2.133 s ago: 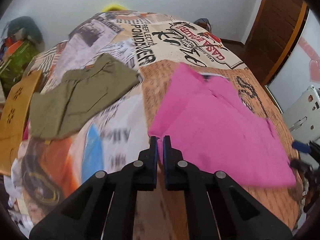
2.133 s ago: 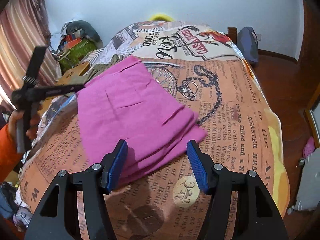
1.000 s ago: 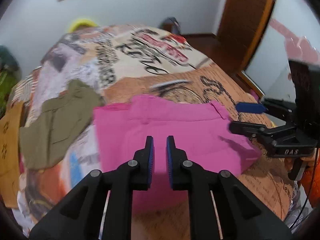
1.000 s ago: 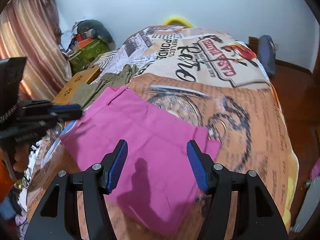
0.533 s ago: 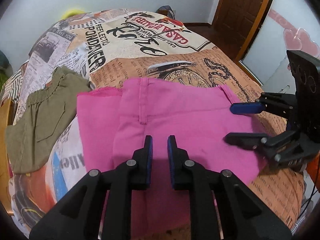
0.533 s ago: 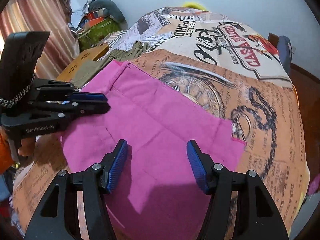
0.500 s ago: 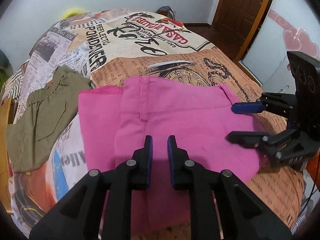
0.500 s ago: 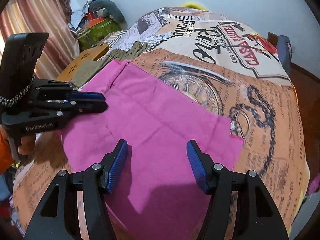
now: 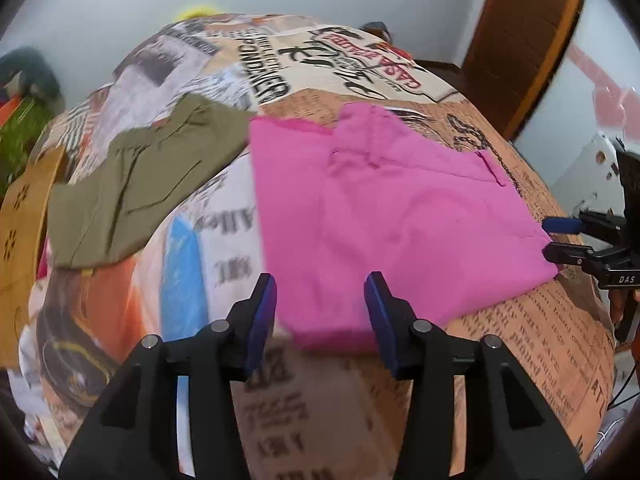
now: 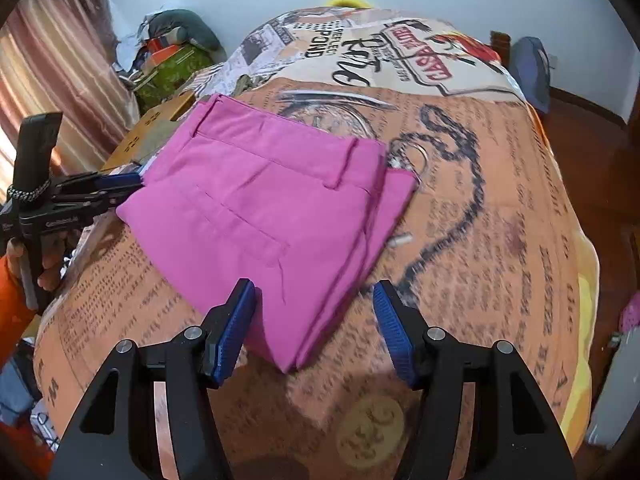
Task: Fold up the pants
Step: 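Close both grippers on the edge of the folded pink pants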
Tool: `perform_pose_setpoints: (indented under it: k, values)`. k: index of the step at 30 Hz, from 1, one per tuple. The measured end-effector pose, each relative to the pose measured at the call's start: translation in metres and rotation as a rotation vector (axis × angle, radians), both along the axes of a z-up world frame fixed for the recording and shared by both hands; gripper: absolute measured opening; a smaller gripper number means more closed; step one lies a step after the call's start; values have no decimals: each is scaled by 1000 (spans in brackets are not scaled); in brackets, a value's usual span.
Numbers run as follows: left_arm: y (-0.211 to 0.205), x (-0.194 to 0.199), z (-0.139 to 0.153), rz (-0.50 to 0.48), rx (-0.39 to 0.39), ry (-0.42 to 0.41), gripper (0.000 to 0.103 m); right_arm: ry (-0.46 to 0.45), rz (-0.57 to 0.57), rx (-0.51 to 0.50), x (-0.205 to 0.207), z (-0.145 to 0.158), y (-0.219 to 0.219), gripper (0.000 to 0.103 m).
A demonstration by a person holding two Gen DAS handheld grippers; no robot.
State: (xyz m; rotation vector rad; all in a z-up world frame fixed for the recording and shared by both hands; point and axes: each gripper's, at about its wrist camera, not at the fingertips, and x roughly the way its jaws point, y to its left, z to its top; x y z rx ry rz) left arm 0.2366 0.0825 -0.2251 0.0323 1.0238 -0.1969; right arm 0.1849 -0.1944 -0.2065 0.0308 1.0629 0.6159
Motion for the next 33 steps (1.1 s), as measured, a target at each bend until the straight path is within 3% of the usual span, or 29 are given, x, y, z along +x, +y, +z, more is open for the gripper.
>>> perform_pose_setpoints:
  k: [10, 16, 18, 25, 28, 30, 33]
  values:
    - [10, -11, 9, 22, 45, -18, 53, -16, -85, -69, -6, 4, -21, 58]
    - [4, 6, 29, 7, 32, -53, 54, -61, -155, -53, 10, 22, -20, 58]
    - [0, 18, 31, 3, 25, -55, 57, -58, -174, -32, 17, 22, -18, 62]
    - [-7, 54, 8, 2, -7, 11, 60, 11, -181, -10, 38, 1, 2, 66]
    - [-4, 64, -4, 19, -57, 48, 62, 43, -167, -8, 44, -11, 7, 66]
    - [-3, 67, -7, 32, -82, 52, 68, 59, -158, 6, 48, -17, 7, 66]
    - [-5, 70, -6, 28, -101, 45, 68, 68, -148, 28, 52, -18, 6, 66]
